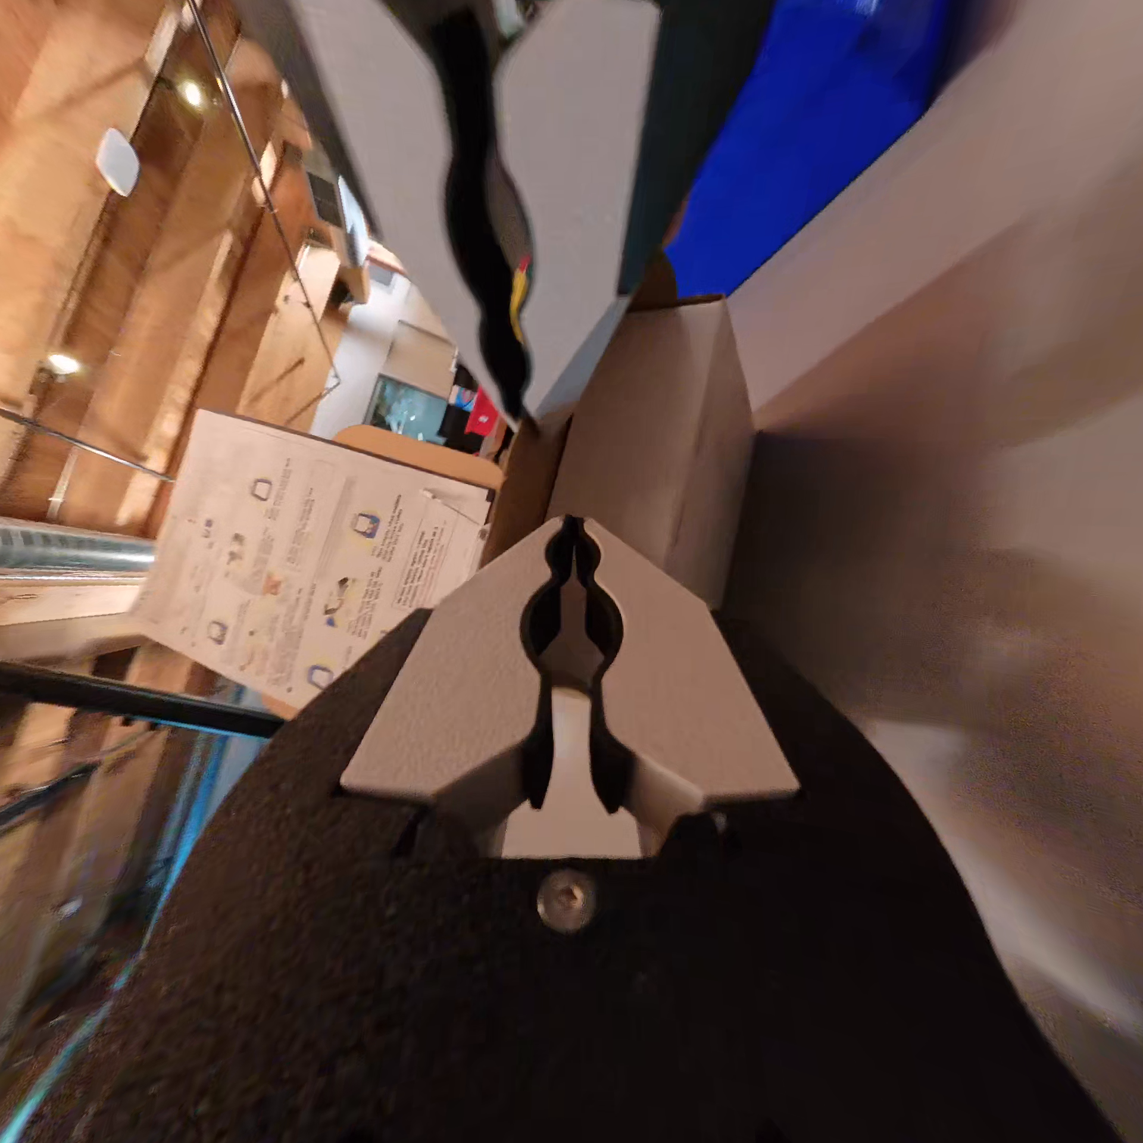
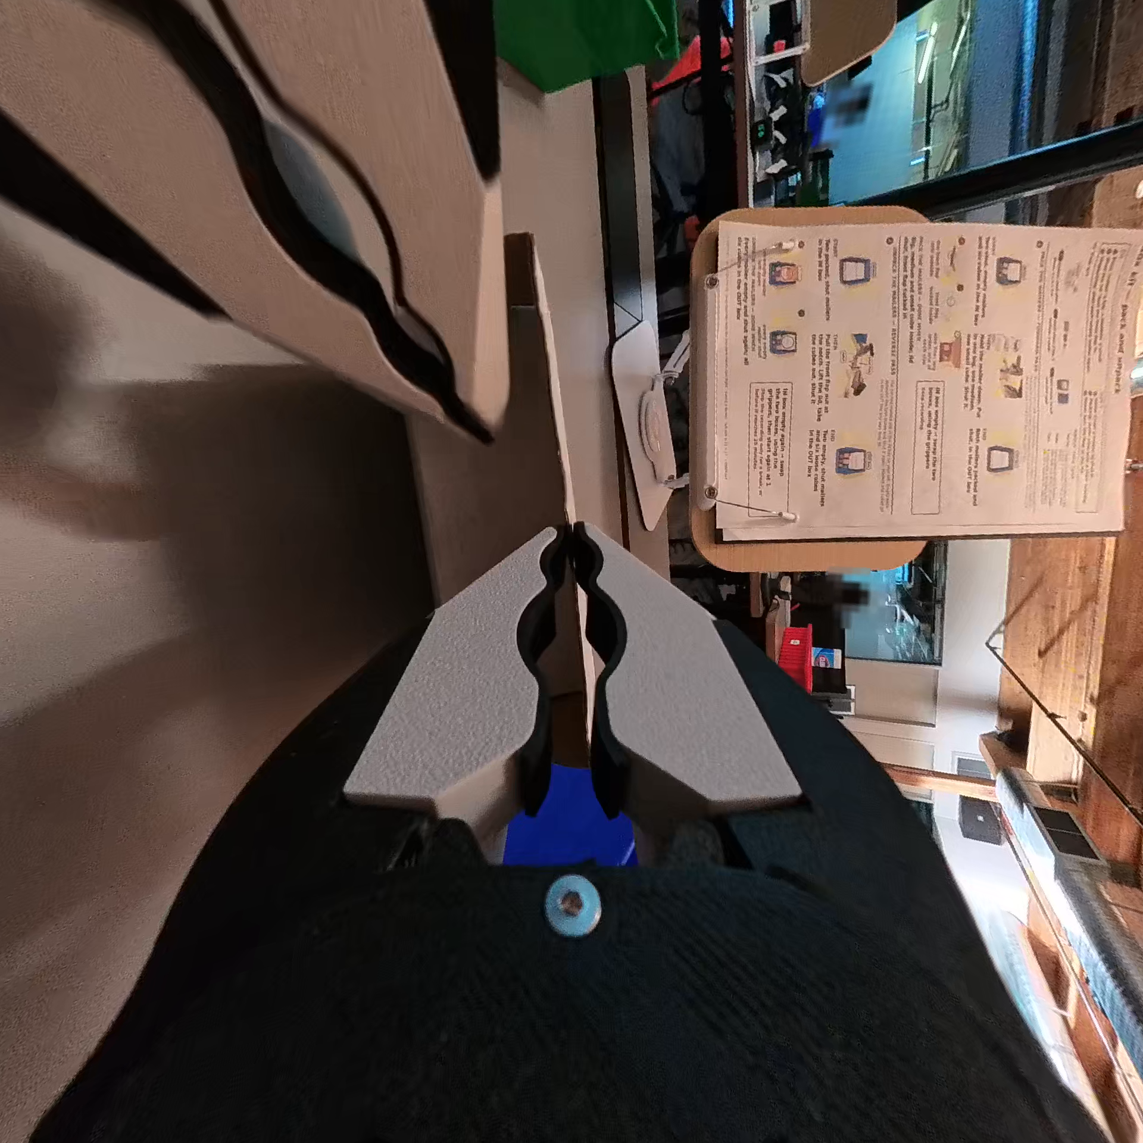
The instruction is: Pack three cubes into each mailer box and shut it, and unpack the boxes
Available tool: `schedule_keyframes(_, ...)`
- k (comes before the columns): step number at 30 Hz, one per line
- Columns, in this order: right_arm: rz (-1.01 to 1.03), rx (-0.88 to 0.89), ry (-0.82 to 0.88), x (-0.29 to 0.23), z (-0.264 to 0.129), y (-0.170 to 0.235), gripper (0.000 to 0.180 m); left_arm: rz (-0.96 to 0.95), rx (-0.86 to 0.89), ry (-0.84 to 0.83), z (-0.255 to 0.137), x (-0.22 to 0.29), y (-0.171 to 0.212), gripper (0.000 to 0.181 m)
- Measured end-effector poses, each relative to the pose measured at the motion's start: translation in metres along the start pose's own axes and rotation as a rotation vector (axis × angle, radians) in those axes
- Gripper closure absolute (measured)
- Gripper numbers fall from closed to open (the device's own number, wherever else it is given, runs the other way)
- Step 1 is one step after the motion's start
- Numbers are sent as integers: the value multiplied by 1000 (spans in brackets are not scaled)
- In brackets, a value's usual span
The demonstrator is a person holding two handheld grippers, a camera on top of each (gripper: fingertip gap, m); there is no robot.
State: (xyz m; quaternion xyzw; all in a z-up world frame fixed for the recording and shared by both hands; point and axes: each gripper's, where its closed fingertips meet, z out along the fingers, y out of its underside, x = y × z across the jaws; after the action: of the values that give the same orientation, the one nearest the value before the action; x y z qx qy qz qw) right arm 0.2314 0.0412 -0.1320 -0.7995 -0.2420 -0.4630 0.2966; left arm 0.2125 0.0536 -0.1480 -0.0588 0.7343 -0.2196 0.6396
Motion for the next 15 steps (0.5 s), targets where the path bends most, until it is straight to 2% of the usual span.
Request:
schedule_keyframes(3, 1, 12, -28, 0, -2, -2, 179, 59, -147, -15, 14, 8, 13, 181)
schedule_keyframes(7, 36, 48, -108, -2, -2, -7, 180, 91, -249, 34, 15, 24, 19, 181)
schedule_keyframes(11, 64, 78, -86, 8, -1, -11, 179, 46, -276, 175, 19, 55, 32, 181)
schedule_keyframes(15, 40, 77, -67, 20, -1, -11, 180, -33, -181, 138, 15, 38, 14, 181)
